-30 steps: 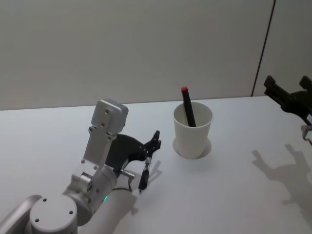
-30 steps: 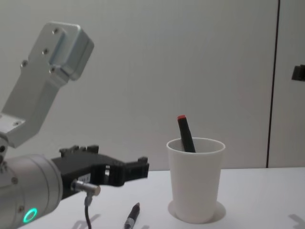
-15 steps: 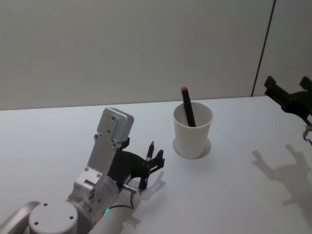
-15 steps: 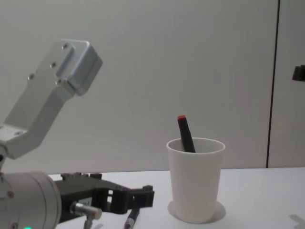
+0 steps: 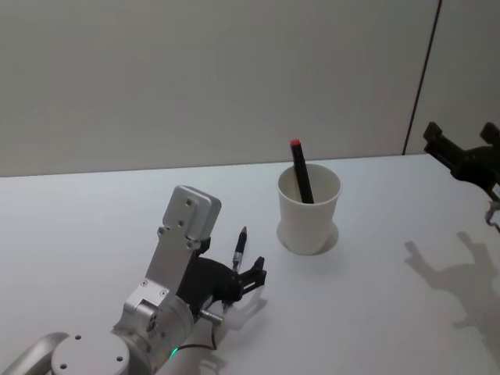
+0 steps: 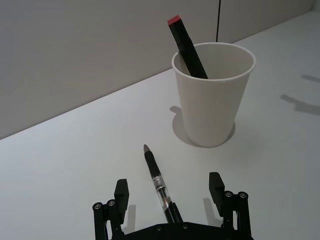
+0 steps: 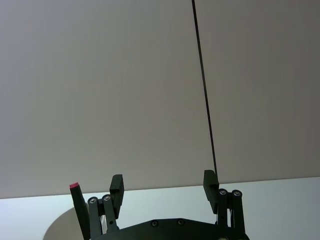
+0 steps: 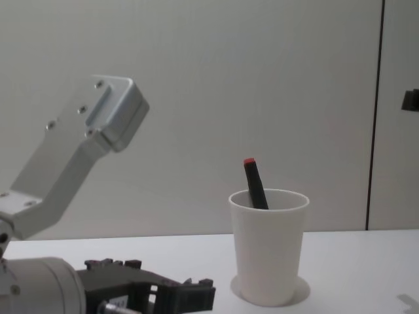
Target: Place the pen into the pen holder.
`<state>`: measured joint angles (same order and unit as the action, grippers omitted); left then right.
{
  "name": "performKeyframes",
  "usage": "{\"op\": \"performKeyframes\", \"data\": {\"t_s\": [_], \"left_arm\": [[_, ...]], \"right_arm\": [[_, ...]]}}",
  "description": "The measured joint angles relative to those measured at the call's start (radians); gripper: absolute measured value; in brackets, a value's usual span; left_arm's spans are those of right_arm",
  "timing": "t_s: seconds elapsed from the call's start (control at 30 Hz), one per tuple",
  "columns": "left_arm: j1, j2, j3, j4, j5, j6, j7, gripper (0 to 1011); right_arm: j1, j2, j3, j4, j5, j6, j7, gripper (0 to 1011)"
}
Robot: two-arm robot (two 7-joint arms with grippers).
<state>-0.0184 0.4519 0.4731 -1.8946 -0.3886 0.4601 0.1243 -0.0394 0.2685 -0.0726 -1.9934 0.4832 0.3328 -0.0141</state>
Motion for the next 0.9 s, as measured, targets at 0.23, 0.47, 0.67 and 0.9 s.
{"op": "performKeyframes", "data": {"t_s": [0.23,0.47,0.67,0.9], "left_arm": [[0.009,0.002,0.001,0.001,0.011,0.01,-0.004,1001],[0.017,0.005,0.001,0.008,0.028,0.012,-0.013,1001],[0.022,0.008,-0.002,0.018,0.04,0.008,-0.023,1001],[0.028,0.012,-0.007,0.029,0.047,0.005,-0.036,1001]], "right_arm": [[0.0,0.0,0.0,0.0,0.0,0.0,0.0,1001],[0.0,0.0,0.0,0.0,0.0,0.0,0.0,1001],[0.0,0.0,0.0,0.0,0.0,0.0,0.0,1001],[0.0,0.0,0.0,0.0,0.0,0.0,0.0,1002]]}}
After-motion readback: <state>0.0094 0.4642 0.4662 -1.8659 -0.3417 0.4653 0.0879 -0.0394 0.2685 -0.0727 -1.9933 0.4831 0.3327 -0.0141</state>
